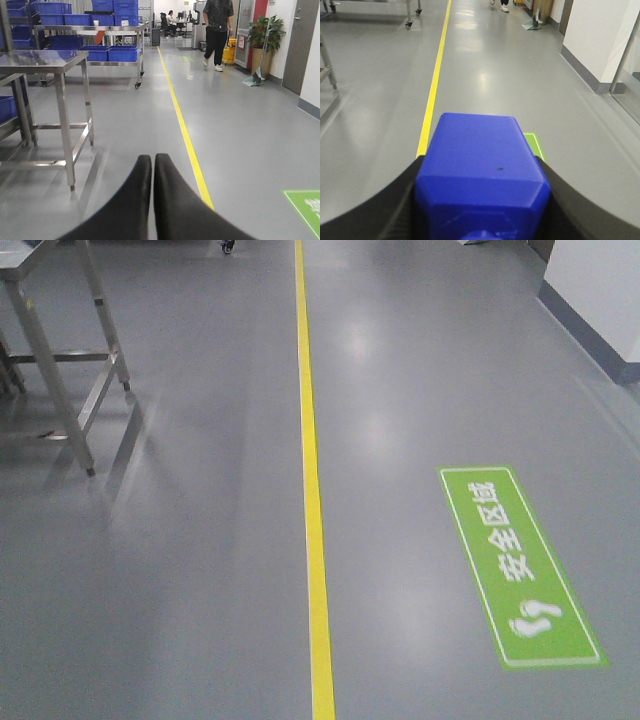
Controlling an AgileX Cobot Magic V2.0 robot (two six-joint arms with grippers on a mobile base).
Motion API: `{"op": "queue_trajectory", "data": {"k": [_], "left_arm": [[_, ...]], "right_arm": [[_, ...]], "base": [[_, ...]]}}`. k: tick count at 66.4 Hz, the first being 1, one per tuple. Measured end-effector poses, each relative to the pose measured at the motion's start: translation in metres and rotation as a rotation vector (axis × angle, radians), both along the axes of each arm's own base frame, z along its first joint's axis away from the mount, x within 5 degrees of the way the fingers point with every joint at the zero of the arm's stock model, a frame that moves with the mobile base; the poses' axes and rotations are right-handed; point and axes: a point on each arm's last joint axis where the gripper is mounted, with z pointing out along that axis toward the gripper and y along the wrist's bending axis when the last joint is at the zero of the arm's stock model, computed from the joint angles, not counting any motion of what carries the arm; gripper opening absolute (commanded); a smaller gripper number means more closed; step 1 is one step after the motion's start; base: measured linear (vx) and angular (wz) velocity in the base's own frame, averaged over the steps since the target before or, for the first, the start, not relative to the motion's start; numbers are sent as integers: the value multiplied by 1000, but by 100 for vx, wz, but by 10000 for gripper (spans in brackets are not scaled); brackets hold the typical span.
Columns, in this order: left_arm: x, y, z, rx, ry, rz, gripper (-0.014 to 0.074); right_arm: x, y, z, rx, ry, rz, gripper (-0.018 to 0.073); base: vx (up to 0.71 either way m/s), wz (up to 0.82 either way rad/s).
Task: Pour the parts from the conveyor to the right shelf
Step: 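Drive along the yellow floor line carrying the blue block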
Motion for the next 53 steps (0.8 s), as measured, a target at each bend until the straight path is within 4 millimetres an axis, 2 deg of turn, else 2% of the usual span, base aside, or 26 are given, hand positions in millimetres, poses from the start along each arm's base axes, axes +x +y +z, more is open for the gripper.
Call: {"op": "queue_trajectory", "data": {"k": [53], "left_arm": [[0, 0, 0, 0, 0, 0, -6]], "right_arm": [[0, 0, 0, 0, 0, 0, -5]], "base": [[92, 0]]}}
